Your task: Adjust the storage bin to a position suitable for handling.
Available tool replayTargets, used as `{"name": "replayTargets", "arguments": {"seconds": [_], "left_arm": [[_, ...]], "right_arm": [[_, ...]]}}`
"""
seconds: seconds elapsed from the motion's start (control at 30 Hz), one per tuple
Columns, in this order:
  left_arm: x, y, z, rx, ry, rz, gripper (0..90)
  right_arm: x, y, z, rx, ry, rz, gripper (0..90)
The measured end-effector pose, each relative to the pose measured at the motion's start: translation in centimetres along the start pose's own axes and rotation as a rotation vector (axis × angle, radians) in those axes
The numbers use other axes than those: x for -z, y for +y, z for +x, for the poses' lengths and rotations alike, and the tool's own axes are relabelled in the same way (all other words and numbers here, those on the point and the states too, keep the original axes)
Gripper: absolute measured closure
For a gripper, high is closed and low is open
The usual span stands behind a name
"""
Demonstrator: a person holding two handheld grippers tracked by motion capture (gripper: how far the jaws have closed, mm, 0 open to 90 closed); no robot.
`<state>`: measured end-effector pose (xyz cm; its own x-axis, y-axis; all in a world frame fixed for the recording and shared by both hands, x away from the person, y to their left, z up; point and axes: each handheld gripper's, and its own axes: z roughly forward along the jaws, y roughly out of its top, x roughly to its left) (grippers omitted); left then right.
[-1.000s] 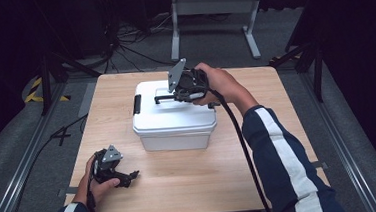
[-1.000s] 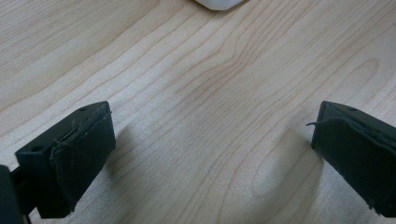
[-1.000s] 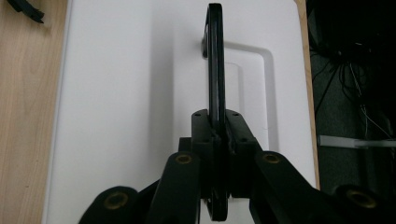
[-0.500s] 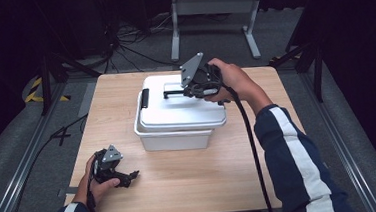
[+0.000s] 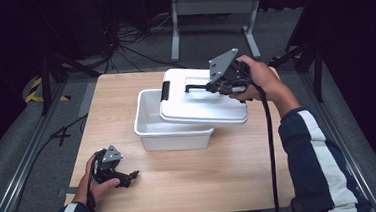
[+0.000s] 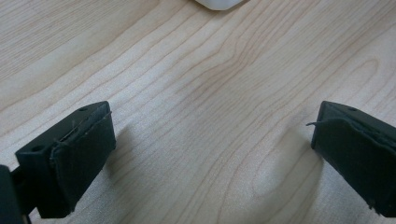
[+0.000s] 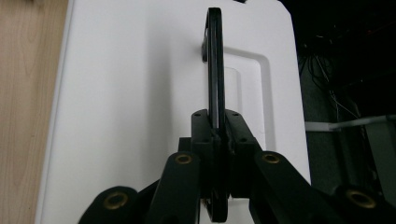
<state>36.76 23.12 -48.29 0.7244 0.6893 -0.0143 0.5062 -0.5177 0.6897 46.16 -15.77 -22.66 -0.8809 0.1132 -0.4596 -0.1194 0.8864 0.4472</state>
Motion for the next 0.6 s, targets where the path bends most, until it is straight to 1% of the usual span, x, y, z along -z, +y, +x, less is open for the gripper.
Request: {"name": "replayTargets", "arguments": {"seconds": [0.1, 0.17, 0.2, 0.23, 0.27, 0.3, 0.33, 0.5, 0.57, 0.6], "left_arm": [[0.0, 0.0, 0.0, -0.001, -0.001, 0.001, 0.1], [0.0, 0.0, 0.0, -0.002, -0.001, 0.001, 0.1], [0.0, 0.0, 0.0, 0.000, 0.000, 0.000, 0.1], [0.0, 0.0, 0.0, 0.000, 0.000, 0.000, 0.1], [0.0, 0.0, 0.0, 0.000, 0.000, -0.001, 0.1], [0.0, 0.0, 0.0, 0.007, -0.004, 0.000, 0.1], [0.0, 0.0, 0.0, 0.008, -0.003, -0.001, 0.1], [0.0, 0.0, 0.0, 0.006, -0.003, 0.000, 0.1], [0.0, 0.0, 0.0, 0.003, -0.003, 0.003, 0.1], [0.0, 0.0, 0.0, 0.003, -0.003, 0.003, 0.1]], "right_arm": [[0.6, -1.3, 0.0, -0.009, -0.007, 0.013, 84.3], [1.0, -2.2, 0.0, -0.022, -0.020, 0.021, 84.3], [1.6, -3.2, 0.0, -0.040, -0.029, 0.022, 84.3], [1.6, -3.2, 0.0, -0.040, -0.029, 0.022, 84.3], [1.8, -3.7, 0.0, -0.047, -0.036, 0.017, 84.3], [2.2, -4.4, 0.1, -0.054, -0.035, 0.013, 84.3], [2.8, -5.5, 0.3, -0.073, -0.046, 0.019, 84.4], [3.8, -8.2, 0.7, -0.096, -0.062, 0.029, 84.3], [4.2, -9.1, 0.9, -0.108, -0.076, 0.044, 84.4], [4.2, -9.1, 0.9, -0.108, -0.076, 0.044, 84.4]]}}
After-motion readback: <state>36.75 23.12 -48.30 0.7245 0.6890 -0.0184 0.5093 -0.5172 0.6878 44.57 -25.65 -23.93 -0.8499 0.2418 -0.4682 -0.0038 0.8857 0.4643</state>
